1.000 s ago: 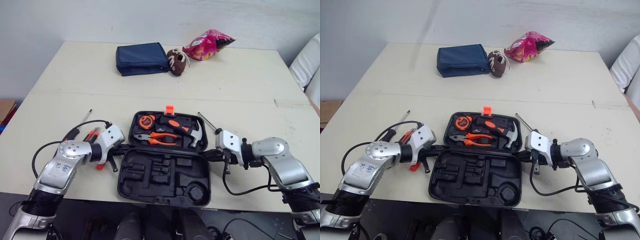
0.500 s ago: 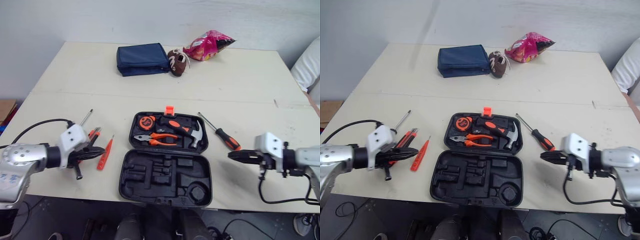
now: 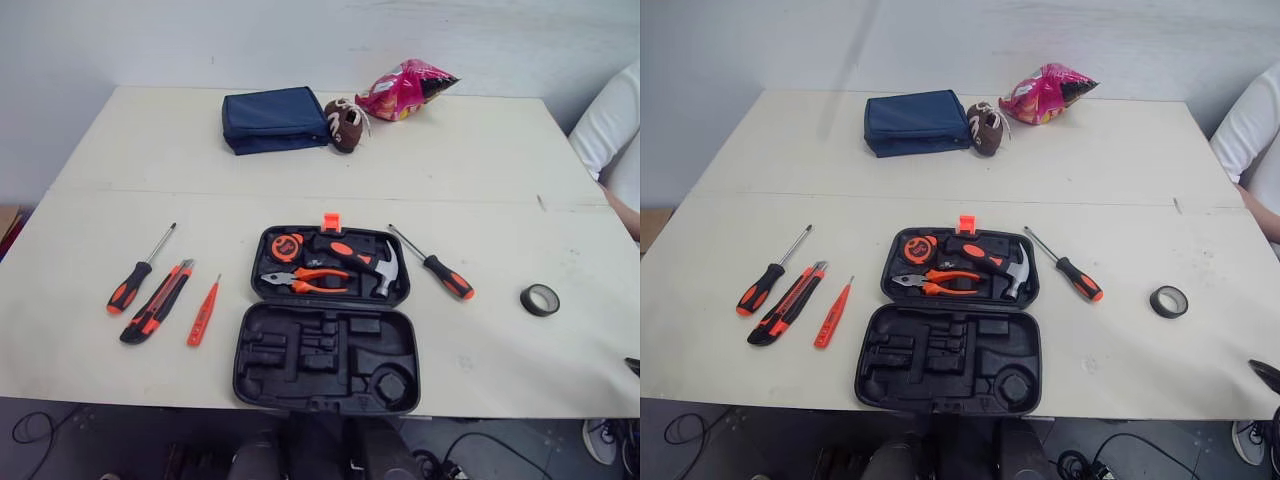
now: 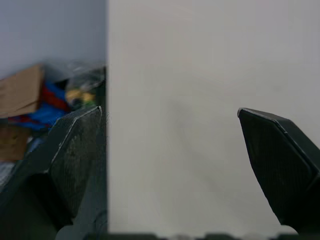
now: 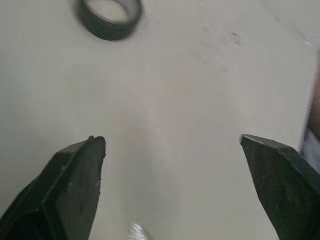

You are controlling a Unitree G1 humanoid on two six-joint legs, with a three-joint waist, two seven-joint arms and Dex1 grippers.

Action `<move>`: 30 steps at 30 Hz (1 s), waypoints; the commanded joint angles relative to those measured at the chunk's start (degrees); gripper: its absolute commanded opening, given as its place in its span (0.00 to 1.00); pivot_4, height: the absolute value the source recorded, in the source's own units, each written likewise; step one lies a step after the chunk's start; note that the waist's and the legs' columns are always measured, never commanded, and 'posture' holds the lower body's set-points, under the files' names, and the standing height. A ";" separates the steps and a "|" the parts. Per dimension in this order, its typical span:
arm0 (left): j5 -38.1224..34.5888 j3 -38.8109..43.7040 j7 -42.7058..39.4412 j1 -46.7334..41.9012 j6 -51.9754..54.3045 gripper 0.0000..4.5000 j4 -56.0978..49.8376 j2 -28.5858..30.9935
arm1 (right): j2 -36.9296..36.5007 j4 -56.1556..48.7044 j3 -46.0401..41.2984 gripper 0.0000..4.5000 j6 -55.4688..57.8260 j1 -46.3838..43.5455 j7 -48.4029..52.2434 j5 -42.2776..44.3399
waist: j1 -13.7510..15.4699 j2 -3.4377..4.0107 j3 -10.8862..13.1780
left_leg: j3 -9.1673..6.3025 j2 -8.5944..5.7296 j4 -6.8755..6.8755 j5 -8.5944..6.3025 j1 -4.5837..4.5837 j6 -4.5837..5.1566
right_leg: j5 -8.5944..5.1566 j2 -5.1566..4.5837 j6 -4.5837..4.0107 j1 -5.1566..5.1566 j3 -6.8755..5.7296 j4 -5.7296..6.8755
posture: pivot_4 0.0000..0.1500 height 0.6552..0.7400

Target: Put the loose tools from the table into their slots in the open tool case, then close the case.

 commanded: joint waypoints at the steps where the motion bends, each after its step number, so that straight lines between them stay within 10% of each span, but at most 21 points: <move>1: -0.35 -0.83 -0.40 -1.81 -4.90 0.99 3.31 1.45 | -1.20 4.68 -1.28 1.00 -3.20 -1.80 -2.55 0.93 | 0.00 0.00 0.00 | 0.00 0.00 -0.01 0.00 0.01 -0.02 | -0.01 0.00 -0.01 0.00 0.00 0.01 | 1.00 1.00; 10: -4.14 -5.18 -4.29 -6.01 -1.26 0.99 -5.84 -2.42 | 5.44 -12.19 4.84 1.00 6.70 -8.08 8.04 9.74 | -0.06 0.01 -0.01 | 0.01 0.03 -0.04 0.05 0.22 -0.10 | -0.01 0.02 -0.02 0.16 -0.01 0.15 | 1.00 1.00; 20: -8.68 -15.74 -5.89 -3.62 30.99 0.99 -33.54 -3.59 | 19.66 -59.54 17.80 1.00 29.97 -8.53 1.20 25.80 | 0.65 0.03 0.00 | -0.10 0.04 0.00 0.08 0.08 -0.15 | -0.04 0.05 -0.08 0.00 -0.04 0.34 | 1.00 1.00; 30: -4.34 -28.46 6.39 -19.83 42.60 0.99 -36.76 -8.86 | 26.19 -63.29 25.56 1.00 20.37 -10.03 7.01 20.75 | 2.14 -0.06 -0.03 | -0.15 -0.06 0.42 0.00 -0.25 0.04 | -0.01 0.02 -0.02 -0.08 -0.12 0.37 | 1.00 1.00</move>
